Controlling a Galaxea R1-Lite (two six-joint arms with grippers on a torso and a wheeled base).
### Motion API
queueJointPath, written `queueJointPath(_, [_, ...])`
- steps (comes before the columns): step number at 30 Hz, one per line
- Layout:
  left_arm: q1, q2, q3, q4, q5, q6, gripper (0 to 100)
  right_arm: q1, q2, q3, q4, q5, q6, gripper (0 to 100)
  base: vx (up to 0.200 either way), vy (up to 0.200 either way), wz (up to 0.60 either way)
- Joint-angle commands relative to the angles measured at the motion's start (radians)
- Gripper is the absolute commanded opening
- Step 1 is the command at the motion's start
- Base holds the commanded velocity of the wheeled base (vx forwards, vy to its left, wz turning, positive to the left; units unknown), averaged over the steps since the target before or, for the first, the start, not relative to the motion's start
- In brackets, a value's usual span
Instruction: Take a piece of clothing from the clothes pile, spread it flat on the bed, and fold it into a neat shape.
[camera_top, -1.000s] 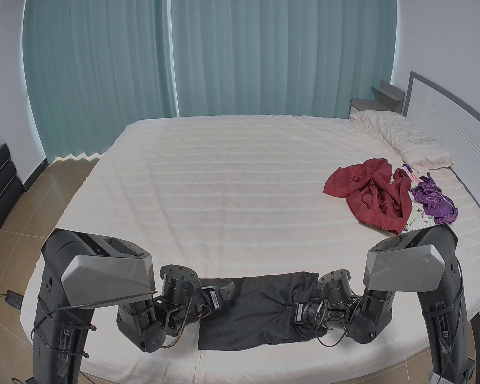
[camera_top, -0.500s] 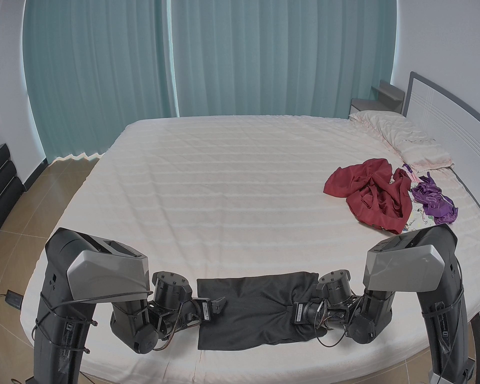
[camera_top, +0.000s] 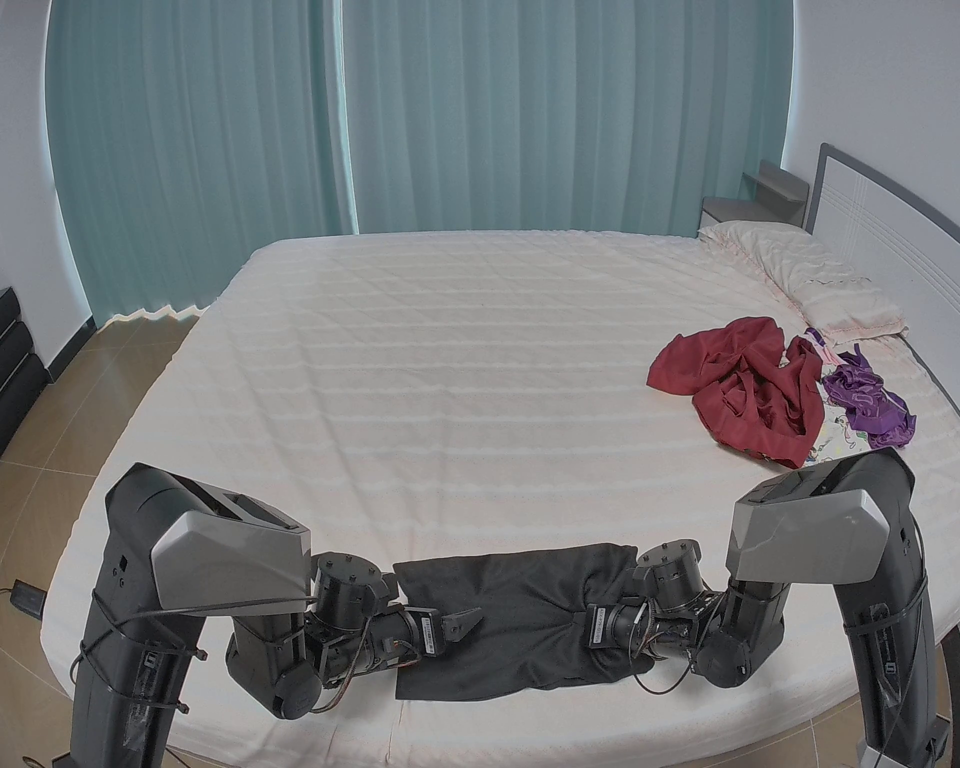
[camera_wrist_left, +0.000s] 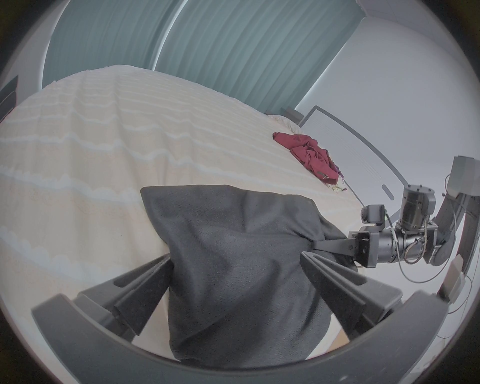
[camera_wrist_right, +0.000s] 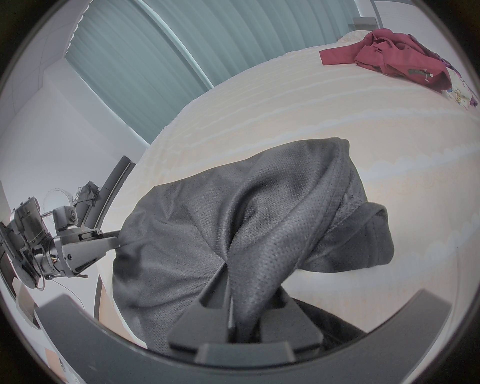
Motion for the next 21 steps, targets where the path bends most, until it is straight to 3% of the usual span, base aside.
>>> queueJointPath(1, [-0.006,0.029,-0.004,-0.003,0.004,0.008,100,0.000,0.001,0.000,0.000,0.000,0.000,0,0.000,0.000,0.00])
queueJointPath(6, [0.000,0.029,-0.003,0.006,0.005,0.015,100,0.000,0.002,0.002,-0.011,0.000,0.000,0,0.000,0.000,0.00])
queueJointPath(8, [0.012,0.029,-0.004,0.004,0.019,0.061,100,0.000,0.004,0.008,-0.028,0.000,0.000,0,0.000,0.000,0.00])
queueJointPath(17, [0.009,0.028,-0.030,0.036,-0.001,0.063,100,0.000,0.004,0.009,-0.034,-0.001,-0.001,0,0.000,0.000,0.00])
queueJointPath(18, [0.011,0.028,-0.032,0.049,-0.001,0.063,0,0.000,0.004,0.009,-0.034,-0.001,-0.001,0,0.000,0.000,0.00])
queueJointPath(21, [0.011,0.026,-0.035,0.058,-0.001,0.061,0,0.000,0.004,0.009,-0.036,0.000,-0.001,0,0.000,0.000,0.00])
